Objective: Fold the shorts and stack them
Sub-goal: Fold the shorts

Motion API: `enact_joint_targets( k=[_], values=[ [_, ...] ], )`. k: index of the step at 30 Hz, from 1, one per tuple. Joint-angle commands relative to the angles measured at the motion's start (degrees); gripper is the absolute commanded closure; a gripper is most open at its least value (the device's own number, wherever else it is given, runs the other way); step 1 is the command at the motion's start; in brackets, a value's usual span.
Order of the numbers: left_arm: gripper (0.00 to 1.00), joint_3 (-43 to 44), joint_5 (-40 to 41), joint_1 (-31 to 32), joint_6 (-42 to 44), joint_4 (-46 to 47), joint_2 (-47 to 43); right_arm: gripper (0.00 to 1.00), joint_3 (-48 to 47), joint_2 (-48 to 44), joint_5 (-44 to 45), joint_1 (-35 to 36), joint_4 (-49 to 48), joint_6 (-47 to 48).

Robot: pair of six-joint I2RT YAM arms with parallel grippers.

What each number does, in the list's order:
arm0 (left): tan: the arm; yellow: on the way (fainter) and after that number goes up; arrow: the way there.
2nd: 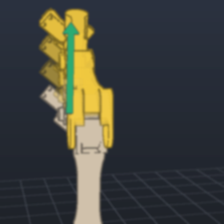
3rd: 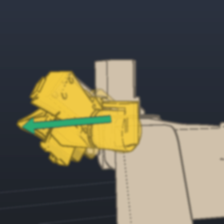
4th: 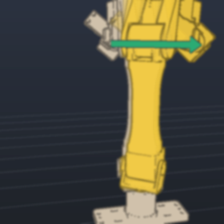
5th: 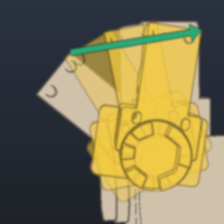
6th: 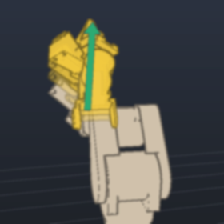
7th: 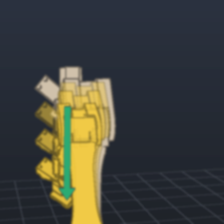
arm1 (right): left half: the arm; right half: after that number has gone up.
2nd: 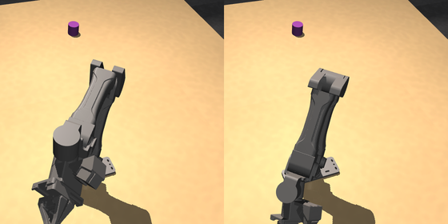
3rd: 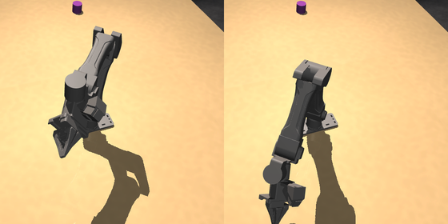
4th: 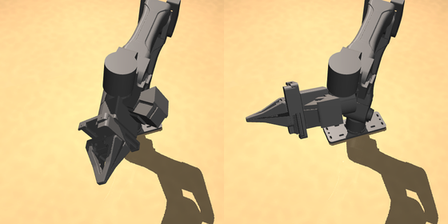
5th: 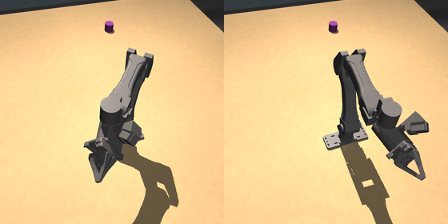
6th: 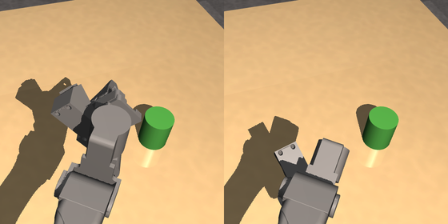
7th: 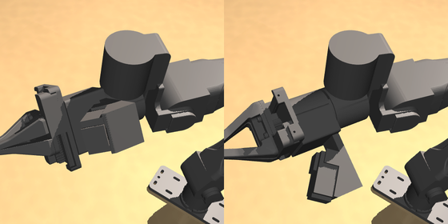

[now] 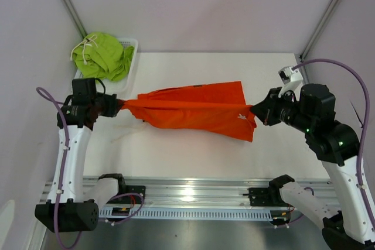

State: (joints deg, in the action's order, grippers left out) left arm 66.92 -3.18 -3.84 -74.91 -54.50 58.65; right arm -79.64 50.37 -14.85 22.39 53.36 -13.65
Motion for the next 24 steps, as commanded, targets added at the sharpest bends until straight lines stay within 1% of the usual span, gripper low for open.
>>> enact_joint_targets(
  k=[1, 3, 7, 15, 20, 24],
  values=[
    [1.0, 2.07, 0.72, -0.91, 2.23, -3.23, -0.65, 1.0, -1.22, -0.53, 1.58, 0.63, 2.62, -1.56],
    [1.0, 2.52, 1.33, -1.0, 2.32, -4.03, -0.91, 1.0, -1.66, -0.45, 1.41, 0.63, 2.8, -1.64],
    [1.0, 0.94, 1.6, -1.0, 1.44, -1.67, -0.56, 1.0, -2.1, 2.53, 2.19, 0.63, 2.01, -0.33],
    [1.0, 2.08, 2.3, -1.61, 1.97, -0.43, 7.78, 1.0, -5.61, 13.07, 2.46, -1.29, -1.07, 2.48],
    [1.0, 2.52, 1.51, -2.4, 1.96, 1.94, 12.44, 1.0, -8.51, 19.14, -1.04, -6.04, -2.56, 4.59],
    [1.0, 5.49, 1.42, -3.19, 2.05, 1.94, 17.01, 1.0, -13.07, 24.41, -3.34, -7.98, -3.53, 5.74]
  ],
)
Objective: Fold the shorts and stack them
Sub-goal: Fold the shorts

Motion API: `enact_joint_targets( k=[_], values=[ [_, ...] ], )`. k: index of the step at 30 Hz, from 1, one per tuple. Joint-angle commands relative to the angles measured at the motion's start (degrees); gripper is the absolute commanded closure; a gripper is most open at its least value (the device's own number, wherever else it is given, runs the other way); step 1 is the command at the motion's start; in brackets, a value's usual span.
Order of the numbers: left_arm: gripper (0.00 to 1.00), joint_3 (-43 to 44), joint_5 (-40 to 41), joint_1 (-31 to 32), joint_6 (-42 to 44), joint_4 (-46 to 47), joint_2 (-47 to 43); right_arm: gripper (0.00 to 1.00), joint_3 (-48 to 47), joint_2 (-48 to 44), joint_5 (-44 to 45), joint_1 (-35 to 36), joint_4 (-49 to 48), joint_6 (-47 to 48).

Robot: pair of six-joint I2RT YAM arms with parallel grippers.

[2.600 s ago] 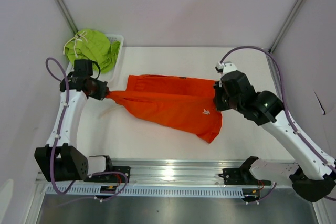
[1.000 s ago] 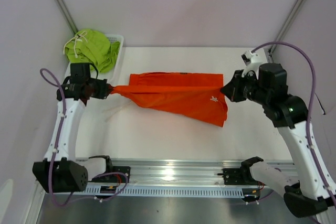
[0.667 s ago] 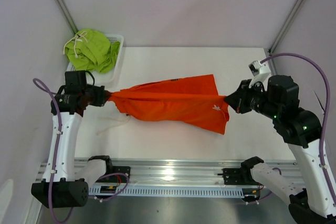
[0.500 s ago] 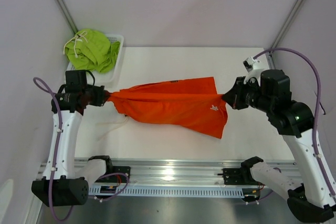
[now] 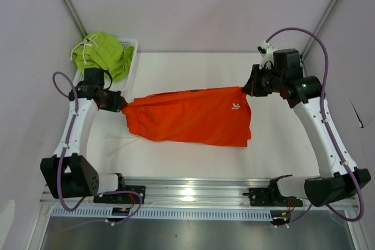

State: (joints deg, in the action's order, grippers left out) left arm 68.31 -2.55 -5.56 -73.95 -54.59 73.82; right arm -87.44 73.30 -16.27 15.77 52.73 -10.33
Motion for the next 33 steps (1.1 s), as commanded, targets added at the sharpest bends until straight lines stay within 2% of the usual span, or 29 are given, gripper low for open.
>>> enact_joint_targets(
  k=[1, 9, 16, 25, 26, 27, 29, 30, 31, 33],
  values=[
    [1.0, 4.54, 0.79, -1.73, 1.09, 2.03, 3.33, 1.0, -6.24, 3.76, -2.09, -1.79, -2.81, 2.94],
    [1.0, 7.09, 0.52, -2.35, -0.05, 6.06, 10.89, 1.0, -13.28, 15.99, -4.99, -4.08, -5.7, 4.0],
    [1.0, 15.35, -0.18, -2.08, 0.39, 6.69, 23.11, 1.0, -12.49, 25.92, -7.37, -6.19, -12.73, 3.12],
    [1.0, 24.76, 0.97, -0.68, 2.13, 9.76, 35.15, 1.0, -21.54, 41.92, -7.46, -8.03, -15.73, 1.02],
    [0.98, 26.07, 0.7, -0.59, 2.76, 10.02, 36.03, 1.0, -22.24, 42.88, -6.59, -8.21, -16.25, 0.58],
    [0.74, 26.69, 0.18, -0.59, 3.54, 11.25, 36.82, 1.0, -22.77, 43.85, -5.97, -8.3, -17.47, 0.05],
    [0.44, 28.1, -1.58, -0.5, 5.92, 12.83, 38.32, 0.97, -24.35, 46.49, -4.39, -8.91, -18.53, -1.53],
    [0.13, 28.28, -2.11, -0.5, 6.45, 13.97, 38.5, 0.96, -24.88, 47.28, -3.69, -9.09, -19.67, -1.89],
    [0.01, 28.45, -2.72, -0.5, 7.41, 14.24, 38.5, 0.93, -26.28, 48.77, -3.33, -9.26, -19.94, -2.32],
    [0.01, 28.54, -3.51, -0.5, 8.99, 14.68, 37.98, 0.62, -27.87, 49.92, -2.28, -9.79, -20.3, -3.29]
  ],
)
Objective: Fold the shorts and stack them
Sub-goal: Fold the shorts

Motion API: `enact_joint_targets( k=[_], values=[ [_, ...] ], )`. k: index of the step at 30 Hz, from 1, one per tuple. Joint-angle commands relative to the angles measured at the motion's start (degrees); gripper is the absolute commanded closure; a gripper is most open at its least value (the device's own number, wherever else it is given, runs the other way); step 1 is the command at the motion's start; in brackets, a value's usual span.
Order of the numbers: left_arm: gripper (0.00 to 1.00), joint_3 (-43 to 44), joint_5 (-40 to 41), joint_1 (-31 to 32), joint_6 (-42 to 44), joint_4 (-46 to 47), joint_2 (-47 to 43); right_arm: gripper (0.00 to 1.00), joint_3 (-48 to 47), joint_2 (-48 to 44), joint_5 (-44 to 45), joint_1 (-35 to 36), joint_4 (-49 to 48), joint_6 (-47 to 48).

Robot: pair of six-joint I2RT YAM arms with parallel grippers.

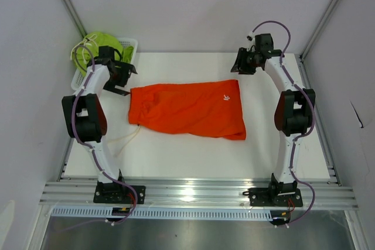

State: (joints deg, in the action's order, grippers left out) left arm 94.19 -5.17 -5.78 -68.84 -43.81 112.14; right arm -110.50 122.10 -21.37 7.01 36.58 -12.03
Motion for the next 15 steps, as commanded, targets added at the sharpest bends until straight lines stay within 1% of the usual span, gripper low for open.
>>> enact_joint_targets(
  k=[1, 2, 4, 5, 7, 8, 10, 11, 14, 15],
  values=[
    [0.01, 3.1, -1.59, -0.2, 5.37, 3.65, -1.12, 0.39, -5.77, 1.55, 3.08, -1.2, -4.23, -1.85],
    [0.01, 2.93, -2.21, -0.11, 5.99, 3.82, -1.65, 0.34, -5.96, 1.56, 3.69, -1.2, -4.23, -1.85],
    [0.01, 2.4, -3.26, 0.07, 7.74, 3.91, -3.15, 0.29, -5.52, 0.68, 5.63, -1.2, -4.32, -2.03],
    [0.01, 1.79, -3.79, 0.42, 8.36, 3.82, -3.94, 0.28, -3.78, -0.8, 5.81, -1.29, -4.67, -1.94],
    [0.01, 0.82, -4.15, 0.94, 10.29, 4.26, -7.18, 0.29, -1.23, -2.56, 4.5, -1.56, -5.99, -1.85],
    [0.01, -0.84, -3.8, 1.56, 10.83, 4.09, -8.41, 0.31, 1.83, -3.44, 3.79, -1.73, -6.6, -1.94],
    [0.01, -2.34, -3.88, 2.17, 13.19, 4.87, -12.1, 0.34, 5.1, -5.99, 2.04, -1.82, -8.27, -2.2],
    [0.01, -4.35, -3.71, 2.87, 13.9, 5.05, -13.16, 0.37, 8.6, -6.61, 1.25, -1.91, -9.06, -2.38],
    [0.01, -7.69, -2.04, 3.93, 16.45, 5.14, -17.03, 0.4, 14.24, -9.33, -2.53, -1.56, -13.62, -3.96],
    [0.01, -9.62, -1.17, 4.11, 16.72, 5.05, -17.82, 0.41, 17.82, -10.91, -3.15, -1.29, -14.33, -4.4]
  ],
)
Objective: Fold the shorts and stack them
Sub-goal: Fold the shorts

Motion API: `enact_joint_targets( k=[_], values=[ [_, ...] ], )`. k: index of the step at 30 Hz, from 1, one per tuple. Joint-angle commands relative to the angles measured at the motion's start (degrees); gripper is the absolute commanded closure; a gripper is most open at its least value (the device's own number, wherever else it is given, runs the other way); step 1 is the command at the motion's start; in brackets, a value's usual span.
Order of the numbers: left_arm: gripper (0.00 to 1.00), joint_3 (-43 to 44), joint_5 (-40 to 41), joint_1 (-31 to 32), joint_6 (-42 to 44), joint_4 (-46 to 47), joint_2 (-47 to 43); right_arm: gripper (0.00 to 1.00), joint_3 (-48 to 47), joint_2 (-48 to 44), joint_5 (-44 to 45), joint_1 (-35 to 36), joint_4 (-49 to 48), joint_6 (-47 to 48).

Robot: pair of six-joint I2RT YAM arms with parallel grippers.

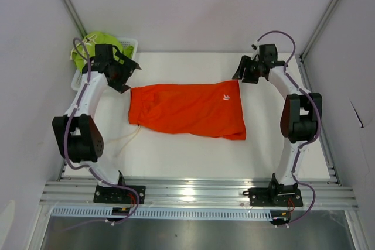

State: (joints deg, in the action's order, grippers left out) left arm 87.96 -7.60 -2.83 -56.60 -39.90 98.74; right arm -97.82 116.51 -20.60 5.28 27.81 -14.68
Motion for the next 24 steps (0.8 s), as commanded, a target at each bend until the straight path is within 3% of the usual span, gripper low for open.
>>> enact_joint_targets(
  k=[1, 7, 13, 16, 20, 24],
  values=[
    [0.01, -5.59, 1.44, 1.42, 4.83, 1.4, -6.26, 0.41, 7.1, -6.28, -4.44, 1.57, -6.53, -2.19],
    [0.01, -19.81, -3.46, 2.22, 8.06, 13.86, -12.51, 0.44, 20.19, -12.44, -4.89, 8.33, -14.88, -6.41],
    [0.01, -28.88, -4.71, 5.38, 14.85, 20.73, -17.34, 0.7, 25.22, -12.36, -7.95, 17.39, -26.74, -15.45],
    [0.01, -34.6, -5.58, 5.38, 14.59, 27.12, -22.78, 0.76, 22.86, -7.98, -13.48, 21.69, -34.39, -20.82],
    [0.01, -48.91, -3.94, 5.38, 12.66, 34.87, -32.36, 0.78, 13.3, 1.15, -15.87, 27.14, -38.17, -24.52],
    [0.01, -53.94, 0.03, 5.38, 13.79, 35.77, -40.28, 0.8, 7.48, 8.11, -17.98, 30.4, -44.5, -30.31]
  ],
)
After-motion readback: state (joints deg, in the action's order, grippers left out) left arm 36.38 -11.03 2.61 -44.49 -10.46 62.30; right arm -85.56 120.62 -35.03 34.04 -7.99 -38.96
